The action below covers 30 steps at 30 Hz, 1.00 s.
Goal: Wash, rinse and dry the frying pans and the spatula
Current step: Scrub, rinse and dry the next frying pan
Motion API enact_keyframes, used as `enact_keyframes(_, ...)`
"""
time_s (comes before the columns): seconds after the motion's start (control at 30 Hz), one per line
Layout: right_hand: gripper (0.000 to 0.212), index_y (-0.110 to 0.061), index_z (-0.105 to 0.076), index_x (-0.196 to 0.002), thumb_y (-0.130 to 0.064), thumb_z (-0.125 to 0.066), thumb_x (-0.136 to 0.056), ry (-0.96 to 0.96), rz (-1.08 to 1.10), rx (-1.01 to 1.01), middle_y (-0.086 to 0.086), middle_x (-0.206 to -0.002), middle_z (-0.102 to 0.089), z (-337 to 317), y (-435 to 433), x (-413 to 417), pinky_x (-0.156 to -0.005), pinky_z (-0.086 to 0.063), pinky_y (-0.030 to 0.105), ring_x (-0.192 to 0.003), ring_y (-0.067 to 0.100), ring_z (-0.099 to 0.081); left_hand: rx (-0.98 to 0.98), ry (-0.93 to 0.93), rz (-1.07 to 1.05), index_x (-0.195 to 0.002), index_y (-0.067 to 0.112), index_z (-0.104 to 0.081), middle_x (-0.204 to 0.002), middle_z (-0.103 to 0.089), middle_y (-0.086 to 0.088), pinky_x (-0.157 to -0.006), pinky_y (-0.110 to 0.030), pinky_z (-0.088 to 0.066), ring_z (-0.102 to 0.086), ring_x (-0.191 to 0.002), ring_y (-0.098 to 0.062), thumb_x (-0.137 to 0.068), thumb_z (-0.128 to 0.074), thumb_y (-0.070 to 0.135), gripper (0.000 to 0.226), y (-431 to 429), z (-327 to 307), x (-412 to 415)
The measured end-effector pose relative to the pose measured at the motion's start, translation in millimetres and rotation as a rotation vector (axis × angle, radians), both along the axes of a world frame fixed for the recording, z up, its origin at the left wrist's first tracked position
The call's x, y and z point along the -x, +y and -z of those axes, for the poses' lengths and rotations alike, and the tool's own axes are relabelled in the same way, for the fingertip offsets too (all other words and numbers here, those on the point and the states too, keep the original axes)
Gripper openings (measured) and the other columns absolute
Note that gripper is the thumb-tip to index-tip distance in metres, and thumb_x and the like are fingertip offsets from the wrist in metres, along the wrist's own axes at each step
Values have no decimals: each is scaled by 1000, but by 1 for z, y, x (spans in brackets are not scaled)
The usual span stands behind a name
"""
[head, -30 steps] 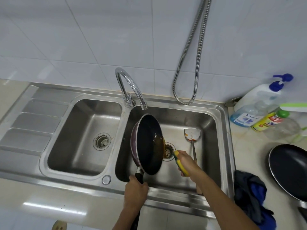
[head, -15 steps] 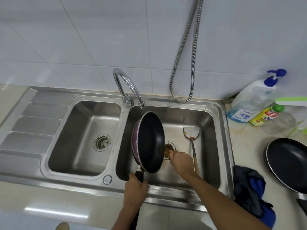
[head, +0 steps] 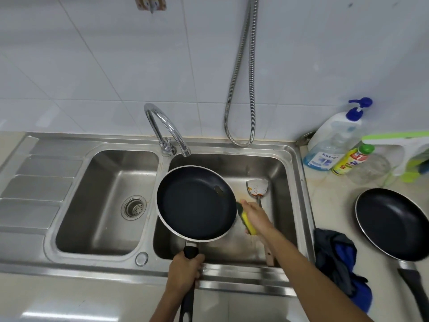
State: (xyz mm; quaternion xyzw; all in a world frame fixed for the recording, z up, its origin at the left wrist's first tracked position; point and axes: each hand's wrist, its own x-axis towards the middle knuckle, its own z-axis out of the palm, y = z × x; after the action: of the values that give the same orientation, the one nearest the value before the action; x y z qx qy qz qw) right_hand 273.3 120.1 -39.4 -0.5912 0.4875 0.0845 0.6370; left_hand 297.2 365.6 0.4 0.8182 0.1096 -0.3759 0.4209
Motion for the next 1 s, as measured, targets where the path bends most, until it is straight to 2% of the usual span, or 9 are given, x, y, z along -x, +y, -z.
enact_keyframes(0.07, 31, -23, -62, -114, -49, -58, -97, -72, 131, -3, 12, -107, -65, -13, -23, 16, -59, -55, 34, -85, 24, -64, 17, 22, 6, -65, 6, -60, -47, -53, -5, -44, -27, -39, -47, -41, -17, -85, -72, 11, 24, -1, 3, 0)
enact_keyframes(0.1, 30, -23, -62, -116, -47, -61, -96, -98, 170, 80, 9, -111, -65, -20, -37, 25, -63, -55, 32, -90, 22, -65, 23, 28, 11, -62, 7, -61, -47, -53, -5, -48, -29, -39, -47, -42, -17, -84, -73, 12, 26, -1, 4, 0)
enact_keyframes(0.17, 33, -23, -60, -121, -43, -64, -95, -113, 182, 340, 3, -117, -64, -32, -68, 45, -79, -51, 32, -99, 19, -61, 38, 43, 14, -58, 9, -60, -47, -53, -6, -50, -31, -40, -48, -42, -19, -77, -76, 19, 27, -4, 5, 2)
enact_keyframes(0.23, 39, -23, -57, -126, -42, -65, -94, -65, 151, 568, 2, -118, -62, -42, -100, 63, -91, -47, 36, -105, 23, -58, 49, 61, 13, -55, 12, -59, -47, -52, -7, -50, -31, -39, -47, -43, -20, -67, -74, 26, 24, -7, 7, 5)
enact_keyframes(0.33, 46, -20, -54, -132, -38, -66, -92, 53, 93, 772, 12, -124, -60, -46, -140, 79, -95, -45, 41, -113, 34, -58, 73, 90, -7, -56, 9, -57, -47, -48, -8, -46, -27, -37, -42, -39, -19, -78, -74, 15, 27, -17, 9, 11)
enact_keyframes(0.5, 50, -16, -48, -136, -34, -65, -92, 157, -32, 862, 21, -131, -53, -32, -178, 83, -96, -46, 49, -118, 43, -54, 148, 131, -22, -66, 7, -52, -48, -40, -3, -37, -23, -33, -36, -37, -15, -88, -63, 1, 26, -37, 12, 21)
enact_keyframes(0.63, 51, -15, -45, -137, -38, -60, -95, 215, -115, 907, 23, -134, -49, -20, -185, 82, -96, -46, 54, -119, 48, -50, 173, 133, -55, -70, 9, -49, -48, -38, 0, -37, -22, -33, -35, -37, -13, -89, -60, 0, 24, -45, 10, 27)
enact_keyframes(1.0, 55, -12, -39, -145, -35, -57, -98, 306, -250, 971, 24, -141, -41, -8, -186, 89, -98, -44, 57, -122, 48, -46, 186, 128, -93, -69, 8, -49, -47, -37, -1, -36, -22, -32, -34, -37, -13, -90, -58, -2, 26, -47, 10, 29)
